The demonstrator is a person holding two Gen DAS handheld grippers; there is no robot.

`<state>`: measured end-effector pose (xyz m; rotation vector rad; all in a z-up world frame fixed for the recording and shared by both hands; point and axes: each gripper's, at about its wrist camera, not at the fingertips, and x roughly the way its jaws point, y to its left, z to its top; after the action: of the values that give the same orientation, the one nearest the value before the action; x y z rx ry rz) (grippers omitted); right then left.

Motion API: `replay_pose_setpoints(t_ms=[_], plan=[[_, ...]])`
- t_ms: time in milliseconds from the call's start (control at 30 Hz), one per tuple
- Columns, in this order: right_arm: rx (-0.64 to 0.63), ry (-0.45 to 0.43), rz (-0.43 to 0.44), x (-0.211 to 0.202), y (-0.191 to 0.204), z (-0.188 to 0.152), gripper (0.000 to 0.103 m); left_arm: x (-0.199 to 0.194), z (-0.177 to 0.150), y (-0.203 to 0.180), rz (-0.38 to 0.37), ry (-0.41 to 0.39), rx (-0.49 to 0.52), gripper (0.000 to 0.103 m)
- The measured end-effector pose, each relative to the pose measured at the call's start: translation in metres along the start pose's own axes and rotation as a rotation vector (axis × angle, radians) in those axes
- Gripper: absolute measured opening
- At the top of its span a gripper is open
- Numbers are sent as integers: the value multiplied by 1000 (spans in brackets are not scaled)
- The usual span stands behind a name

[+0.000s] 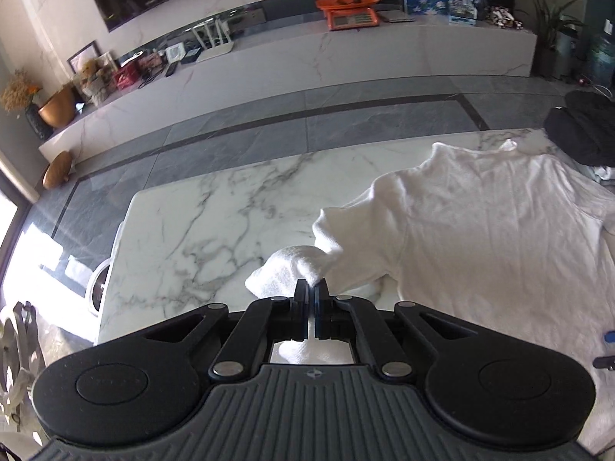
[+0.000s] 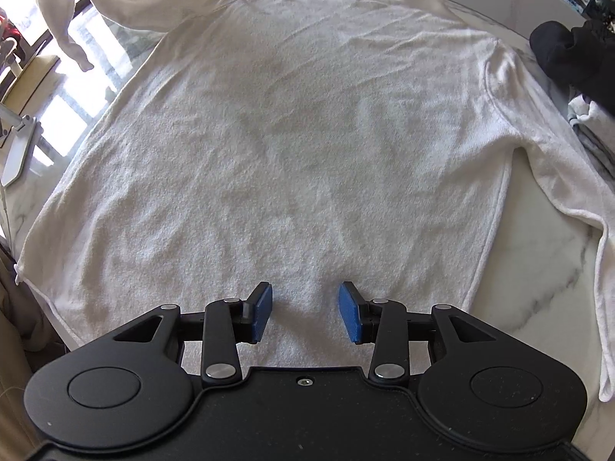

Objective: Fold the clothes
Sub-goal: 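Carry the held sleeve across the shirt body with the left gripper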

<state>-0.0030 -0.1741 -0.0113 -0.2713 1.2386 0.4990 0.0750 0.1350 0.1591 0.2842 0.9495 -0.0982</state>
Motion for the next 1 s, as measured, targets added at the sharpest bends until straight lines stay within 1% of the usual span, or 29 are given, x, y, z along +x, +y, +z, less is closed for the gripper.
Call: replay_pose_setpoints(t_ms=[167,233,333,400,500,533,667,733,767,833,900,1000], plan=[[6,6,-3,-1,0,1,38,-10,-15,-28,-108,-7,90,2],[6,9,-5,0,1,3,39,-16,-25,-44,-167,-7,139,2],[-4,15,-14,1,3,5,40,-27,-40,-64,-251,-7,185,2],[-9,18,-15,2,5,5,42,-29,-52,-81,-308,8,224,2],[-12,23,-15,4,7,6,43,-21,-70,-100,-369,59,246,2],[-13,25,-16,4,7,6,43,-15,-77,-106,-393,85,241,2],[-14,30,-18,5,8,7,43,12,-99,-121,-444,152,216,2],[-13,30,-19,5,8,7,43,24,-110,-122,-497,173,184,4],[-11,30,-19,4,8,7,43,25,-113,-121,-509,174,177,5],[-6,22,-9,2,10,7,43,26,-120,-122,-497,172,178,17],[-2,10,5,-2,14,7,43,24,-123,-121,-473,172,188,25],[-4,-24,36,-14,27,6,43,17,-124,-118,-474,161,187,38]])
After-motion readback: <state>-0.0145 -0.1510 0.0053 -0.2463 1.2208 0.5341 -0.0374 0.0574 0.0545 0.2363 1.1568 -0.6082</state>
